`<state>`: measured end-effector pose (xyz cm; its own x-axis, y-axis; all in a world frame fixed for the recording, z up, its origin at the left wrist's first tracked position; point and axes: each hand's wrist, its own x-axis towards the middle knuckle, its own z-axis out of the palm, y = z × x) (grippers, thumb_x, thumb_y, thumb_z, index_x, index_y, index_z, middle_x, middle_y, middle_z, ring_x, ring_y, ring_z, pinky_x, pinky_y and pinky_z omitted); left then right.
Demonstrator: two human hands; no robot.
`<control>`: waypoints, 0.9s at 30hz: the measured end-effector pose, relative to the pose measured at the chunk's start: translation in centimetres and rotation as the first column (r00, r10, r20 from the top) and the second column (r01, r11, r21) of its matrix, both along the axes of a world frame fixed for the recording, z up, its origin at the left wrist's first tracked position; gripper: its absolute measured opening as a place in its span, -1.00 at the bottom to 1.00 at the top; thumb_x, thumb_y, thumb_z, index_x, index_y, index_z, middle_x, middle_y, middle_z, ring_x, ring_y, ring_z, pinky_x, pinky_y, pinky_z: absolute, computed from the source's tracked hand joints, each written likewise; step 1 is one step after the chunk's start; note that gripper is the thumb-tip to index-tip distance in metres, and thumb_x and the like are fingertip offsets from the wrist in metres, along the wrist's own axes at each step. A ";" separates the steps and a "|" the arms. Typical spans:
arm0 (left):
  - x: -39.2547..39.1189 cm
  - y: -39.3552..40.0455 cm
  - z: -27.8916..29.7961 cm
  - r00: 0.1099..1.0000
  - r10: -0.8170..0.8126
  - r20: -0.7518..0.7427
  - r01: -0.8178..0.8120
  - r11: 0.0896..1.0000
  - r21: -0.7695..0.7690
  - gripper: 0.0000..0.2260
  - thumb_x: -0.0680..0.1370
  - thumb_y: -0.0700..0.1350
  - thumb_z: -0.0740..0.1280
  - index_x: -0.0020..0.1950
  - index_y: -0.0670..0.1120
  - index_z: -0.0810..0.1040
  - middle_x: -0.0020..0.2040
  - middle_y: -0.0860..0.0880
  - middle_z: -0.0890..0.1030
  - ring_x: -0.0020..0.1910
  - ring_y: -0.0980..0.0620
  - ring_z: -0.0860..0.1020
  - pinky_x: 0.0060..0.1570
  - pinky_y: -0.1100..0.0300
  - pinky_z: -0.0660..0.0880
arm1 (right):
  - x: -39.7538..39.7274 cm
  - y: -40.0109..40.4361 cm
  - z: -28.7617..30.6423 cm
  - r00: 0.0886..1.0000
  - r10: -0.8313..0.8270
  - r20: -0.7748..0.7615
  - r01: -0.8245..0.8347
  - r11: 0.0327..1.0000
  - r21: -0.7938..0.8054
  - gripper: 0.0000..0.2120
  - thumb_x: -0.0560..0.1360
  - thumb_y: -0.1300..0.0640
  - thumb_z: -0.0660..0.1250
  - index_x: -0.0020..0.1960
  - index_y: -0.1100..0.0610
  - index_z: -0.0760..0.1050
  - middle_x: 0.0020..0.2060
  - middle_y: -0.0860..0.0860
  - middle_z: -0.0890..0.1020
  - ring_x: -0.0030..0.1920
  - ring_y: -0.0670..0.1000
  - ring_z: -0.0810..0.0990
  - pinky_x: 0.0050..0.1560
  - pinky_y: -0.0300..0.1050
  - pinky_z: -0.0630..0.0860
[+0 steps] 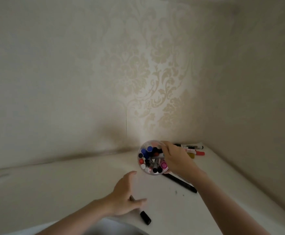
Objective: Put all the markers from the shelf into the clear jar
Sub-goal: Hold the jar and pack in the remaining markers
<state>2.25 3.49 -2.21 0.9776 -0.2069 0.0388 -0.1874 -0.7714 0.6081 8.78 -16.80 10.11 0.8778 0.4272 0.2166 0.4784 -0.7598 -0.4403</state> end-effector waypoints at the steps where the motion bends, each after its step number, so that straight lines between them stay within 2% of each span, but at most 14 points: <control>1: 0.0 0.0 -0.4 1.000 0.025 0.011 -0.025 0.999 -0.021 -0.12 0.46 0.25 0.43 0.56 -0.05 0.01 0.51 0.02 0.13 0.48 0.03 0.19 0.47 0.13 0.21 | 0.0 0.0 0.0 1.000 0.007 -0.019 -0.007 1.000 0.015 -0.65 0.66 0.12 -0.02 0.40 0.09 0.32 0.22 0.04 0.56 -0.07 -0.09 0.46 -0.08 -0.31 0.41; 3: 0.5 -0.8 -0.1 0.997 0.049 0.067 -0.045 0.998 -0.052 -0.26 0.50 0.19 0.42 0.50 -0.02 0.09 0.44 0.04 0.19 0.43 0.06 0.22 0.40 0.25 0.19 | 0.0 0.1 0.2 1.000 0.005 -0.012 -0.005 1.000 0.006 -0.66 0.66 0.14 0.02 0.39 0.13 0.33 0.23 0.06 0.55 -0.04 -0.04 0.51 -0.03 -0.23 0.47; 5: 1.5 -2.1 0.4 0.982 0.086 0.168 -0.084 0.996 -0.019 -0.32 0.54 0.19 0.38 0.49 -0.04 0.13 0.43 0.01 0.22 0.41 0.07 0.23 0.40 0.28 0.16 | 0.4 0.1 0.5 1.000 -0.013 0.006 0.013 0.999 -0.049 -0.66 0.64 0.14 0.10 0.38 0.20 0.32 0.22 0.11 0.54 0.03 0.09 0.58 0.02 -0.11 0.53; 8: 2.5 -1.5 1.5 0.979 0.165 0.119 -0.158 0.985 -0.067 -0.33 0.57 0.30 0.24 0.51 -0.05 0.15 0.45 0.03 0.21 0.43 0.05 0.23 0.43 0.18 0.22 | 1.5 -0.3 0.9 0.994 -0.098 -0.053 0.098 0.995 -0.002 -0.70 0.64 0.11 0.13 0.33 0.20 0.36 0.12 0.11 0.58 -0.03 0.08 0.59 0.01 -0.08 0.55; 10: 2.4 0.6 2.4 0.991 0.107 0.086 -0.110 0.994 0.027 -0.36 0.47 0.40 0.28 0.40 0.05 0.31 0.35 0.10 0.25 0.34 0.12 0.26 0.31 0.22 0.32 | 2.2 -0.8 1.1 0.983 -0.165 -0.077 0.168 0.985 0.039 -0.71 0.65 0.12 0.09 0.32 0.19 0.38 0.16 0.12 0.58 -0.02 0.07 0.57 0.04 -0.09 0.52; 12: 1.9 2.6 2.8 0.997 0.029 0.067 -0.038 0.990 0.133 -0.45 0.34 0.41 0.37 0.19 0.13 0.43 0.19 0.14 0.33 0.18 0.20 0.33 0.12 0.34 0.34 | 2.6 -1.0 1.2 0.976 -0.205 -0.076 0.212 0.972 0.102 -0.68 0.67 0.16 0.01 0.33 0.22 0.37 0.17 0.16 0.57 0.02 0.15 0.58 0.05 0.00 0.53; 13: 1.6 2.8 2.8 0.999 -0.007 0.047 0.000 0.988 0.156 -0.51 0.35 0.35 0.41 0.13 0.12 0.45 0.14 0.14 0.39 0.12 0.21 0.37 0.07 0.37 0.35 | 2.6 -0.8 1.4 0.973 -0.222 -0.063 0.229 0.966 0.124 -0.66 0.67 0.17 -0.02 0.35 0.22 0.36 0.15 0.16 0.57 0.02 0.17 0.58 0.02 0.01 0.53; 15: 1.4 1.6 2.2 0.996 -0.076 0.042 0.068 0.985 0.159 -0.65 0.46 0.20 0.43 0.13 0.06 0.52 0.13 0.10 0.50 0.12 0.14 0.43 0.12 0.33 0.36 | 2.9 -0.6 1.6 0.971 -0.236 -0.044 0.240 0.950 0.200 -0.65 0.67 0.13 -0.04 0.34 0.18 0.38 -0.02 0.10 0.61 -0.12 0.10 0.60 -0.16 -0.06 0.53; 17: 1.7 -0.2 1.6 0.991 -0.115 0.075 0.105 0.987 0.122 -0.73 0.54 0.12 0.38 0.19 0.06 0.58 0.19 0.10 0.53 0.21 0.12 0.42 0.26 0.26 0.32 | 2.9 -0.3 1.9 0.971 -0.213 -0.104 0.236 0.914 0.330 -0.64 0.66 0.03 -0.03 0.28 0.12 0.43 -0.23 0.00 0.56 -0.24 0.02 0.60 -0.27 -0.06 0.57; 19: 2.0 -0.9 1.5 0.988 -0.109 0.107 0.100 0.991 0.089 -0.76 0.58 0.08 0.34 0.22 0.09 0.58 0.21 0.12 0.55 0.22 0.15 0.44 0.30 0.23 0.33 | 2.7 0.0 2.1 0.976 -0.184 -0.113 0.214 0.898 0.384 -0.64 0.66 -0.02 -0.02 0.28 0.07 0.44 -0.28 -0.05 0.53 -0.25 0.01 0.61 -0.27 -0.04 0.60; 22: 2.2 0.9 2.8 0.980 0.049 0.194 -0.052 0.999 0.008 -0.84 0.60 -0.12 0.32 0.13 0.07 0.61 0.11 0.10 0.59 0.10 0.18 0.54 0.17 0.24 0.45 | 2.4 0.3 1.6 0.990 -0.143 0.000 0.135 0.933 0.332 -0.66 0.66 0.01 -0.02 0.31 0.04 0.42 -0.26 -0.07 0.55 -0.34 -0.09 0.54 -0.36 -0.29 0.46; 24: 1.9 2.3 5.0 0.908 0.251 0.335 -0.197 0.963 -0.187 -0.85 0.58 -0.23 0.36 0.03 0.02 0.63 0.00 0.08 0.62 -0.03 0.14 0.59 0.02 0.13 0.54 | 2.2 0.8 1.2 0.994 -0.096 0.057 0.076 0.955 0.286 -0.67 0.66 0.05 -0.01 0.31 0.05 0.42 -0.18 -0.06 0.54 -0.34 -0.19 0.49 -0.43 -0.41 0.41; 25: 1.7 2.7 6.5 0.851 0.315 0.421 -0.211 0.938 -0.274 -0.89 0.56 -0.21 0.38 0.00 -0.01 0.64 -0.04 0.07 0.62 -0.08 0.11 0.59 -0.05 0.11 0.55 | 2.1 1.3 0.9 0.995 -0.070 0.069 0.050 0.966 0.252 -0.67 0.66 0.05 0.00 0.31 0.05 0.42 -0.16 -0.06 0.54 -0.34 -0.20 0.49 -0.46 -0.42 0.42; 27: 1.1 2.9 9.6 0.754 0.321 0.573 -0.134 0.929 -0.344 -0.96 0.53 -0.05 0.41 -0.03 0.03 0.61 -0.08 0.09 0.58 -0.10 0.08 0.57 -0.11 0.22 0.52 | 1.8 2.2 0.8 0.996 -0.026 0.083 0.010 0.983 0.181 -0.68 0.66 0.03 0.00 0.29 0.07 0.43 -0.19 -0.05 0.56 -0.36 -0.20 0.48 -0.49 -0.39 0.38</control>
<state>3.31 6.42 7.42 0.7402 0.1289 0.6599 -0.4286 -0.6657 0.6108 10.59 -14.63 10.88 0.8603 0.3586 0.3623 0.5067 -0.6802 -0.5297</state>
